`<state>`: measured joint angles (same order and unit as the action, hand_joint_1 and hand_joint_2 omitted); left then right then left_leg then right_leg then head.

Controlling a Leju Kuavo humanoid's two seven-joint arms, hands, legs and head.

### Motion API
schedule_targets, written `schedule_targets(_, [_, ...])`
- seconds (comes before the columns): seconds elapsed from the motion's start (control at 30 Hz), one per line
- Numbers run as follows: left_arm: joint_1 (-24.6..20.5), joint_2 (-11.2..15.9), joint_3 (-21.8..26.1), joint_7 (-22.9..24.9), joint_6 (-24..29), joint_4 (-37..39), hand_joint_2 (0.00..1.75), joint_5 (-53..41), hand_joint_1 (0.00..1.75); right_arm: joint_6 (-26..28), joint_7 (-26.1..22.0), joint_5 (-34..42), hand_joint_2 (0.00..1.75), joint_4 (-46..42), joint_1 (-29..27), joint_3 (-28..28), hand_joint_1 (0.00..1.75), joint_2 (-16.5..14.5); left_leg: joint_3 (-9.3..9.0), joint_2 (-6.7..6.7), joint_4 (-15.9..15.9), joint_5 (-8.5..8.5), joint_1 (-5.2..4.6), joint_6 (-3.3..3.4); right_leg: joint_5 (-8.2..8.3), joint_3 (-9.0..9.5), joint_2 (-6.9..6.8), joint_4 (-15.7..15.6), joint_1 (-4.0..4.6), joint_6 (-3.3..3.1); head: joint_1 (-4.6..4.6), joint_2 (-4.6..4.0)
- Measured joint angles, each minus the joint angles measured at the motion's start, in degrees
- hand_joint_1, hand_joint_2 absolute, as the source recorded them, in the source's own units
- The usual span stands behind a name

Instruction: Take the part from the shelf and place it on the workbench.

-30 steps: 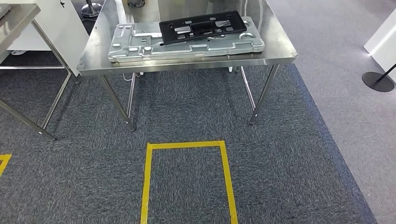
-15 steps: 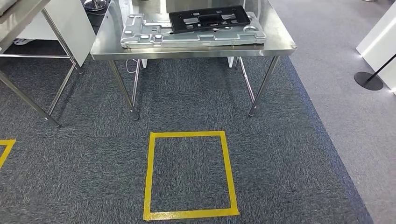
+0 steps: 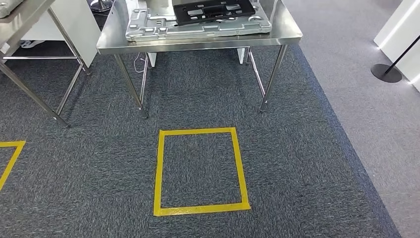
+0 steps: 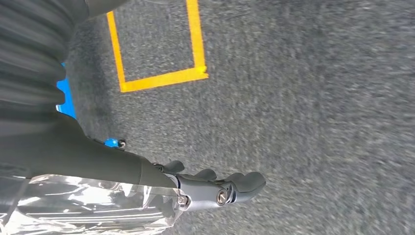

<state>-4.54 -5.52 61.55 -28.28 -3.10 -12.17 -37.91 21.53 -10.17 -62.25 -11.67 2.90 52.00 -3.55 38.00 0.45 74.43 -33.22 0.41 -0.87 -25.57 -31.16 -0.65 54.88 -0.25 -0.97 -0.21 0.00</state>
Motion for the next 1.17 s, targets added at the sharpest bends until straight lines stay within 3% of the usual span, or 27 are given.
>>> schedule_targets(0.03, [-0.02,0.01,0.0,0.0,0.0,-0.01,0.0,0.0,0.0,0.0,0.0,0.0,1.75,0.01,0.0,-0.01,0.0,-0.01,-1.79,0.0,-1.03,2.02,0.11,-0.07,0.61,-1.3,0.0,0.48,-0.08,0.22,-0.01,0.0])
schedule_targets(0.07, [-0.08,0.03,0.0,0.0,0.0,-0.01,0.0,0.0,0.0,0.0,-0.01,0.0,1.75,0.01,0.02,-0.01,0.0,-0.02,-4.63,-0.01,-3.99,3.43,0.23,-0.1,1.15,-2.5,0.01,1.1,-0.15,0.48,-0.01,0.0])
schedule_targets(0.1, [-0.18,0.04,-0.01,0.0,0.0,-0.02,0.0,0.01,0.0,0.01,0.0,0.0,1.75,0.02,0.04,-0.01,0.0,-0.02,-8.36,-0.04,-8.61,3.62,0.29,-0.09,1.57,-3.55,0.04,1.81,-0.14,0.79,-0.05,0.0])
schedule_targets(0.17, [-0.44,0.04,-0.01,-0.01,-0.01,-0.02,0.0,0.01,0.0,0.02,-0.01,0.0,1.75,0.02,0.05,-0.02,0.0,-0.02,-13.97,-0.16,-16.82,1.41,0.25,0.39,2.35,-4.81,0.03,2.95,-0.02,1.48,0.0,0.01])
schedule_targets(0.2, [-0.51,0.04,-0.02,-0.02,-0.01,-0.02,0.0,-0.01,0.0,0.02,-0.01,0.0,1.75,0.02,0.04,-0.03,0.0,-0.02,-15.12,-0.19,-18.86,0.53,0.13,0.75,2.79,-5.08,0.02,3.16,0.03,1.84,0.01,0.01])
schedule_targets(0.27, [-0.4,0.02,-0.01,-0.02,-0.02,-0.01,0.0,-0.02,0.0,0.02,-0.02,0.0,1.75,0.02,-0.01,-0.03,0.0,0.0,-14.54,0.0,-19.15,0.88,0.07,1.76,3.4,-5.38,0.05,3.25,-0.17,2.59,0.04,0.0])
schedule_targets(0.3, [-0.36,0.02,-0.01,-0.01,-0.01,0.0,0.0,-0.02,0.0,0.03,-0.01,0.0,1.75,0.02,-0.05,-0.03,0.0,0.01,-14.01,0.15,-19.13,1.45,0.07,2.3,2.41,-5.75,0.12,3.97,-0.32,2.9,0.1,0.0])
schedule_targets(0.37, [-0.34,0.03,0.01,0.0,0.01,0.0,0.0,0.03,0.0,0.04,-0.01,0.0,1.75,0.06,-0.18,-0.03,0.0,-0.01,-12.53,0.38,-19.17,2.82,0.12,3.04,-2.74,-7.29,0.28,8.64,-0.56,3.38,0.28,0.0])
schedule_targets(0.4, [-0.35,0.03,0.01,0.0,0.02,0.0,0.0,0.04,0.0,0.04,-0.01,0.0,1.75,0.08,-0.21,-0.03,0.0,-0.03,-11.65,0.38,-19.13,3.49,0.03,3.2,-5.76,-8.27,0.3,12.34,-0.57,3.57,0.39,0.0])
schedule_targets(0.43, [-0.32,0.03,0.02,0.0,0.02,0.0,0.0,0.05,0.0,0.04,-0.01,0.0,1.75,0.1,-0.23,-0.03,0.0,-0.04,-10.74,0.39,-19.06,4.14,-0.08,3.23,-7.75,-9.04,0.33,16.05,-0.58,3.72,0.44,0.0])
schedule_targets(0.47, [-0.27,0.03,0.02,0.0,0.02,0.0,0.0,0.05,0.0,0.04,-0.01,0.0,1.75,0.1,-0.23,-0.03,0.0,-0.04,-9.86,0.42,-18.96,4.74,-0.21,3.22,-8.34,-9.27,0.34,18.71,-0.57,3.77,0.45,0.0])
schedule_targets(0.5, [-0.22,0.02,0.02,0.0,0.02,0.0,0.0,0.05,0.0,0.03,-0.01,0.0,1.75,0.1,-0.24,-0.03,0.0,-0.03,-9.02,0.45,-18.84,5.28,-0.32,3.2,-7.61,-8.61,0.35,19.58,-0.54,3.68,0.45,0.0])
schedule_targets(0.53, [-0.18,0.02,0.02,0.0,0.02,0.0,0.0,0.05,0.0,0.03,-0.01,0.0,1.75,0.1,-0.26,-0.03,0.0,-0.02,-8.23,0.47,-18.69,5.77,-0.43,3.16,-6.1,-6.88,0.35,18.27,-0.48,3.45,0.46,0.0])
schedule_targets(0.6, [-0.18,-0.03,0.01,0.0,0.02,0.0,0.0,0.05,0.0,0.03,-0.01,0.0,1.75,0.1,-0.23,-0.03,0.0,0.01,-7.09,0.44,-18.37,6.59,-0.63,2.98,-3.87,-0.65,0.38,10.27,-0.17,2.56,0.45,0.0])
schedule_targets(0.67, [-0.2,-0.12,-0.01,0.0,0.01,0.0,0.0,0.06,0.0,0.04,-0.02,0.0,1.75,0.09,-0.1,-0.04,0.0,0.05,-6.46,0.44,-18.09,7.25,-0.82,2.56,-4.23,4.49,0.36,2.4,0.22,1.72,0.4,0.0])
schedule_targets(0.7, [-0.21,-0.16,-0.01,0.0,0.0,0.0,0.0,0.07,0.0,0.04,-0.02,0.0,1.75,0.08,-0.06,-0.05,0.0,0.08,-6.25,0.48,-18.03,7.56,-0.83,2.24,-4.65,5.46,0.35,0.55,0.39,1.44,0.4,0.0])
schedule_targets(0.77, [-0.2,-0.16,0.0,0.0,0.0,0.0,0.0,0.07,0.0,0.04,-0.02,0.0,1.75,0.09,-0.08,-0.05,0.0,0.07,-5.95,0.49,-17.91,8.01,-0.76,1.55,-4.24,5.3,0.29,-0.43,0.34,0.82,0.41,0.0])
schedule_targets(0.8, [-0.18,-0.16,0.0,0.0,0.0,0.0,0.0,0.07,0.0,0.04,-0.01,0.0,1.75,0.1,-0.1,-0.05,0.0,0.06,-5.59,0.37,-17.28,7.43,-0.72,1.23,-3.78,5.05,0.21,-0.66,0.21,0.39,0.38,0.0])
schedule_targets(0.87, [-0.08,-0.15,0.0,0.0,0.0,0.0,0.0,0.07,0.0,0.04,-0.01,0.0,1.75,0.11,-0.12,-0.05,0.0,0.05,-3.77,0.07,-12.78,3.72,-0.58,0.71,-2.86,4.3,0.02,-0.97,-0.02,-0.3,0.24,0.0])
schedule_targets(0.9, [-0.03,-0.15,0.0,0.0,0.0,0.0,0.0,0.07,0.0,0.04,-0.01,0.0,1.31,0.12,-0.13,-0.05,0.0,0.05,-2.38,-0.02,-9.05,1.15,-0.47,0.48,-2.53,3.76,-0.01,-0.92,0.02,-0.51,0.19,0.0])
schedule_targets(0.93, [0.03,-0.15,0.0,0.0,0.0,0.0,0.0,0.06,0.0,0.03,-0.01,0.0,1.31,0.12,-0.15,-0.05,0.0,0.05,-1.07,-0.04,-5.11,-0.94,-0.33,0.26,-2.2,3.23,-0.03,-0.82,0.07,-0.55,0.16,0.0])
schedule_targets(0.97, [0.1,-0.16,0.0,0.0,0.0,0.0,0.0,0.05,0.0,0.02,-0.01,0.0,1.31,0.13,-0.17,-0.04,0.0,0.05,-0.34,-0.04,-2.28,-1.97,-0.2,0.07,-1.91,2.72,-0.03,-0.68,0.1,-0.53,0.18,0.0])
schedule_targets(1.0, [0.15,-0.16,0.0,0.04,0.0,0.0,0.0,0.04,0.0,-0.29,-0.02,0.16,0.87,0.14,-0.21,-0.04,0.0,0.04,-0.57,-0.04,-1.39,-1.82,-0.09,-0.07,-1.67,2.23,-0.02,-0.45,0.09,-0.45,0.16,0.0])
schedule_targets(1.03, [0.18,-0.16,0.0,0.31,-0.01,0.0,0.0,0.05,0.0,-1.62,-0.06,0.83,0.87,0.17,-0.24,0.05,0.0,0.03,-1.99,-0.04,-2.9,-0.63,0.02,-0.16,-1.5,1.76,0.01,-0.13,0.05,-0.33,0.15,0.0])
schedule_targets(1.1, [0.13,-0.16,0.01,1.3,-0.08,0.0,0.0,0.1,0.0,-7.66,-0.33,3.55,0.0,0.26,-0.26,0.83,0.0,0.1,-7.23,-0.04,-10.98,2.29,0.23,-0.09,-1.41,0.92,0.06,0.75,0.02,-0.03,0.15,0.0])
schedule_targets(1.17, [0.09,-0.16,0.01,2.11,-0.15,0.0,0.0,0.14,0.0,-13.33,-0.81,5.75,0.0,0.3,-0.27,1.79,0.0,0.24,-10.66,-0.09,-16.62,3.46,0.21,0.3,-1.42,0.37,0.09,1.45,0.09,0.33,0.19,0.01])
